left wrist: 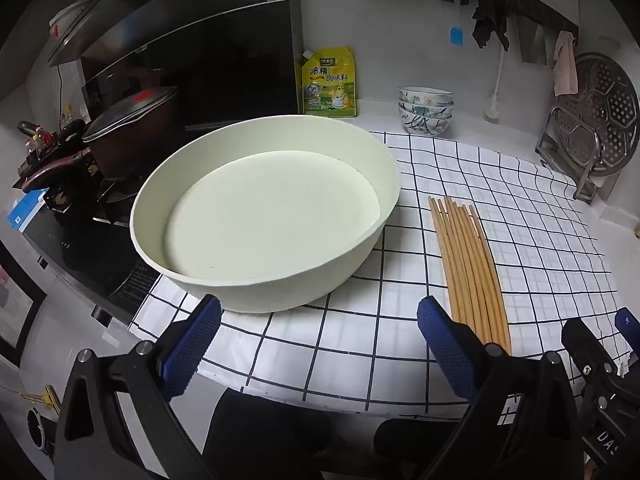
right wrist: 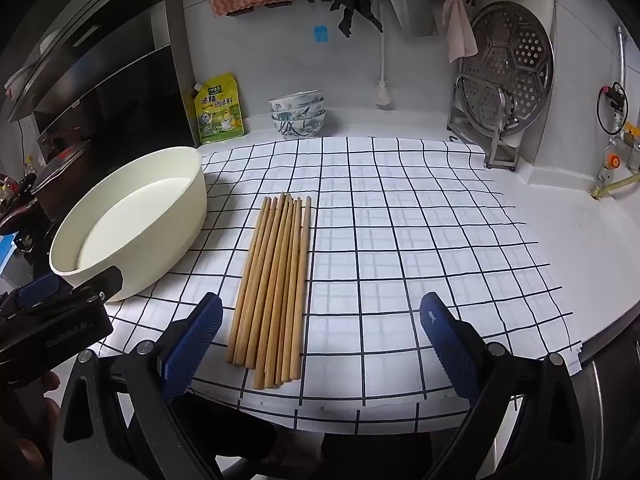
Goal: Organize utensils
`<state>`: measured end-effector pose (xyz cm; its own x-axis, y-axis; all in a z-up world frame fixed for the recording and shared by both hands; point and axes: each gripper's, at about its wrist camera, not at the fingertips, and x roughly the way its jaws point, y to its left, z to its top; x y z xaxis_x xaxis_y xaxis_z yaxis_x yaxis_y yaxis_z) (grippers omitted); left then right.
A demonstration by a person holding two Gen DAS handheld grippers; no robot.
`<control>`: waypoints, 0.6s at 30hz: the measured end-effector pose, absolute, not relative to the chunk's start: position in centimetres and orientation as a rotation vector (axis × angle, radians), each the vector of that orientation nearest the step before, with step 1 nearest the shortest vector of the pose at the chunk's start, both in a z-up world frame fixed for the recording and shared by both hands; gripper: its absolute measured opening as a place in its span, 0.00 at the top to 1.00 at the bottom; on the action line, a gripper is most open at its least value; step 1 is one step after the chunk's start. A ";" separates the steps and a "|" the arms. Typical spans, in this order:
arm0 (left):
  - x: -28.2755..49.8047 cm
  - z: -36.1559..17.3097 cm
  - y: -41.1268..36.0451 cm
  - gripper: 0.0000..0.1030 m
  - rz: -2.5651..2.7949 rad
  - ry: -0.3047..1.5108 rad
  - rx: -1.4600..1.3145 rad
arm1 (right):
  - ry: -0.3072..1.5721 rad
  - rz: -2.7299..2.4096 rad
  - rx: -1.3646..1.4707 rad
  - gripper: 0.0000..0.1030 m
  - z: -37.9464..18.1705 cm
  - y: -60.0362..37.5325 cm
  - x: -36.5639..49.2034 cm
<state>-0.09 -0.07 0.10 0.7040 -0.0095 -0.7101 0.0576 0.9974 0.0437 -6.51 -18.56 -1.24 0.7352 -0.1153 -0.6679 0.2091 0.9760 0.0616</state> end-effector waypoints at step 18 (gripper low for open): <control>-0.2 0.1 -0.1 0.06 -0.039 0.784 0.067 | 0.718 -0.182 0.136 0.08 -1.1 -18.7 -6.6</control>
